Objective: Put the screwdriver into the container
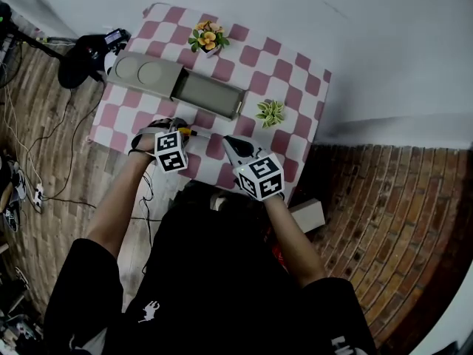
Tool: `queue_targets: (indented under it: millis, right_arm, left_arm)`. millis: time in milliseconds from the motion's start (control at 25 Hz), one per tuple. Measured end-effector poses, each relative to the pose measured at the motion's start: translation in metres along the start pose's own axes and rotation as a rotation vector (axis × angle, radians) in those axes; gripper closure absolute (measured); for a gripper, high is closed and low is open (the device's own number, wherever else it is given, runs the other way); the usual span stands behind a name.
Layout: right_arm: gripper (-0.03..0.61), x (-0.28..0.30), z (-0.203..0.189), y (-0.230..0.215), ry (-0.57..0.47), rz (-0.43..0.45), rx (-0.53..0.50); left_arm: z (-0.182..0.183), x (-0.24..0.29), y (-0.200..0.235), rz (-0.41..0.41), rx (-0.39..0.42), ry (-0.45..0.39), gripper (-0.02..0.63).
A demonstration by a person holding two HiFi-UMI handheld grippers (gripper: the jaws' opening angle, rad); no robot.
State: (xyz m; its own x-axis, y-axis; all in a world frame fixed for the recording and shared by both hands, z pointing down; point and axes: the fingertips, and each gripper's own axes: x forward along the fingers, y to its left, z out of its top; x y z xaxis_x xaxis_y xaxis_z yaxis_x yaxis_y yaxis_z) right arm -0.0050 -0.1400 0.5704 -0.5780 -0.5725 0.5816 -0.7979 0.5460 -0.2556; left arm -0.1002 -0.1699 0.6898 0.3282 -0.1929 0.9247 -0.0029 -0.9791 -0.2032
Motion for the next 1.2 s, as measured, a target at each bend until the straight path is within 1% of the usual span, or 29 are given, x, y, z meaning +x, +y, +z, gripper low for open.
queue_targets:
  millis: [120,240,360,480,560,640,760,880,1000,1200]
  right_arm:
    - [0.575,0.000,-0.001,-0.002,0.000,-0.012,0.017]
    - [0.576,-0.001,-0.002,-0.004,-0.002,-0.022,0.037]
    - [0.576,-0.002,-0.002,-0.007,-0.008,-0.032,0.050]
    - [0.575,-0.002,0.001,-0.010,-0.016,-0.043,0.060]
    - [0.576,-0.005,0.005,-0.013,-0.029,-0.049,0.062]
    - [0.577,-0.011,0.013,-0.018,-0.059,-0.061,0.063]
    - [0.576,-0.020,0.028,-0.030,-0.115,-0.094,0.066]
    - [0.577,-0.025,0.034,-0.042,-0.138,-0.123,0.082]
    - [0.577,-0.025,0.037,-0.051,-0.143,-0.137,0.096]
    - [0.577,-0.018,0.034,-0.060,-0.127,-0.147,0.106]
  left_arm:
    - [-0.002,0.007,0.000,-0.070,0.037,0.025,0.495]
    - [-0.005,0.014,-0.003,-0.134,0.078,0.058,0.508]
    - [-0.009,0.017,-0.004,-0.174,0.118,0.077,0.515]
    - [-0.007,0.015,-0.003,-0.189,0.141,0.060,0.538]
    - [0.000,0.006,0.000,-0.175,0.146,0.029,0.538]
    - [0.013,-0.010,0.008,-0.135,0.159,-0.010,0.538]
    - [0.034,-0.035,0.032,-0.062,0.184,-0.060,0.538]
    - [0.053,-0.050,0.058,-0.009,0.196,-0.093,0.538]
    - [0.065,-0.048,0.078,0.017,0.235,-0.091,0.538]
    - [0.072,-0.027,0.096,0.011,0.296,-0.068,0.538]
